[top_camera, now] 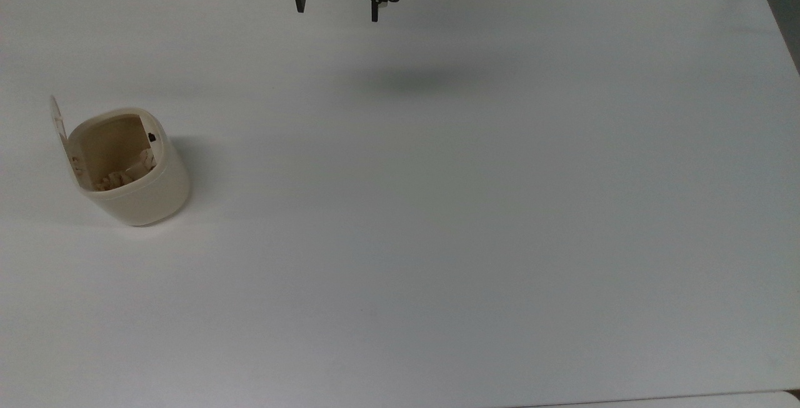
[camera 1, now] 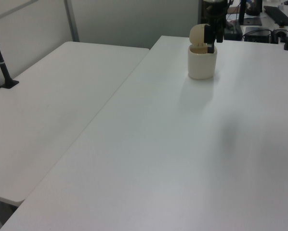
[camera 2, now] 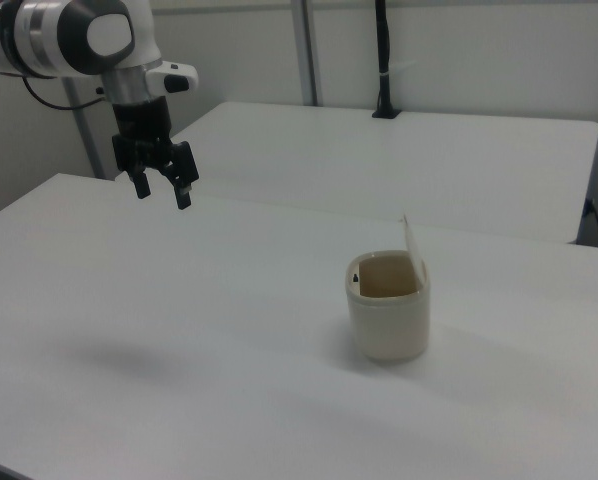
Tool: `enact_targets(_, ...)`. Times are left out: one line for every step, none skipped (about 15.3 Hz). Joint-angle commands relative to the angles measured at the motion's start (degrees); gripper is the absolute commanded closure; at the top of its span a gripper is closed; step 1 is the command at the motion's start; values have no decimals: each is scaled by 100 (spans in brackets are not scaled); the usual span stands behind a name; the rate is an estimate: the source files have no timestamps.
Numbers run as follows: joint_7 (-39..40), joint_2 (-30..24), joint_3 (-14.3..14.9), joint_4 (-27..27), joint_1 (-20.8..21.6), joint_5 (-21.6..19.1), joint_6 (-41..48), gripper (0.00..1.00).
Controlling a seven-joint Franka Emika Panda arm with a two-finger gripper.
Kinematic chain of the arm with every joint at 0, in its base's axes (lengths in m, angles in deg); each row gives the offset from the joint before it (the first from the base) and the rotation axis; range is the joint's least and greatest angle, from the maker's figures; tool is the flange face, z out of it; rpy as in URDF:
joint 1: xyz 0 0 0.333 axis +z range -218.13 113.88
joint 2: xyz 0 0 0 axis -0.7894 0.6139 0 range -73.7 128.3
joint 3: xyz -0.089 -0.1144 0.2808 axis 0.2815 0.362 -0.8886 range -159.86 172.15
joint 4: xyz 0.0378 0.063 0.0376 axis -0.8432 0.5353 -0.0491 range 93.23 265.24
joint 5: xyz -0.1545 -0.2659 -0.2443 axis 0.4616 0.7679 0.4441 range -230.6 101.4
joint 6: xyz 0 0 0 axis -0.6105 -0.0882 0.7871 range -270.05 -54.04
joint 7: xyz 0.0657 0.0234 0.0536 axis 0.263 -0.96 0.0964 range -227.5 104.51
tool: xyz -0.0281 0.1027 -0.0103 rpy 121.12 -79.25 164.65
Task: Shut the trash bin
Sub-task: 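Move the gripper over to the open lid of the cream bin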
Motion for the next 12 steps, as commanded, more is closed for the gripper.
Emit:
enact_targets(94,-179,77,124,-62,-95,52,0)
enact_targets(111,-179,78,123,-63,-95,43,0)
enact_targets(120,-179,78,123,-71,-95,51,0)
enact_targets(120,-179,78,115,-80,-95,51,0)
enact_targets(120,-179,95,115,-106,-104,51,0)
enact_targets(120,-179,95,115,-107,-104,51,1)
enact_targets(129,-179,95,115,-107,-104,69,5)
enact_targets(146,-170,95,115,-107,-104,60,28)
enact_targets(147,-152,104,106,-115,-112,34,50)
enact_targets(138,-126,139,54,-115,-121,16,71)
enact_targets(138,-74,165,18,-124,-139,-1,86)
enact_targets(129,14,174,-17,-150,-165,-10,93)
